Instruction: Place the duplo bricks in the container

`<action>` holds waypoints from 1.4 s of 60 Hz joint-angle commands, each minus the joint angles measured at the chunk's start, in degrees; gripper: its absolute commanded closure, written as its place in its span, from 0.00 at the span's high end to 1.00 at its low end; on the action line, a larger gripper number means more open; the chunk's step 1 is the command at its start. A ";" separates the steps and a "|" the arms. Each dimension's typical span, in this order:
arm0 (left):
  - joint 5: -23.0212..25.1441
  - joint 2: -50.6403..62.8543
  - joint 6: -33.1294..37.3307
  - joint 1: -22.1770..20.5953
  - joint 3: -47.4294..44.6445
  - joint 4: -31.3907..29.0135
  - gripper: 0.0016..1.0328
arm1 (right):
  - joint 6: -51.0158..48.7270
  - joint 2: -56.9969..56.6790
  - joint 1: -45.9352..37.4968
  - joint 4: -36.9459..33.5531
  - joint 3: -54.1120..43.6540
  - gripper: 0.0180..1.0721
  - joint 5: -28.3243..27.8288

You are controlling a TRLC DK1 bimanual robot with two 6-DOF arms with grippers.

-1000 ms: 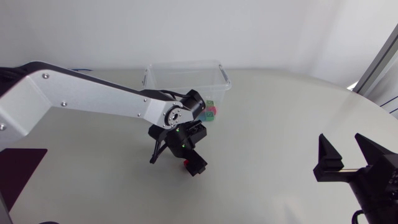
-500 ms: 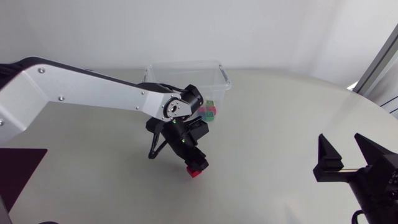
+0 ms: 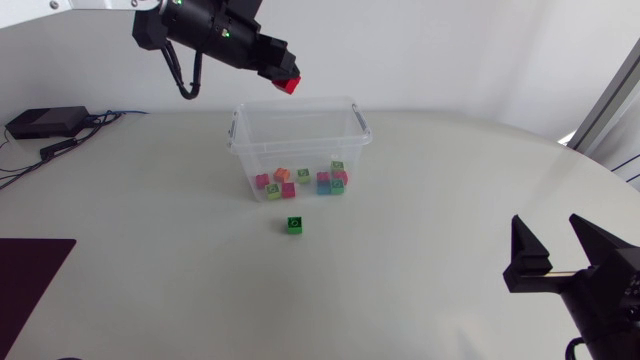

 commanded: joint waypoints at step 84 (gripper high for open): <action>1.50 9.03 28.58 -0.22 -22.89 -5.67 0.94 | 0.93 -0.03 0.66 -0.49 -1.19 0.96 -0.73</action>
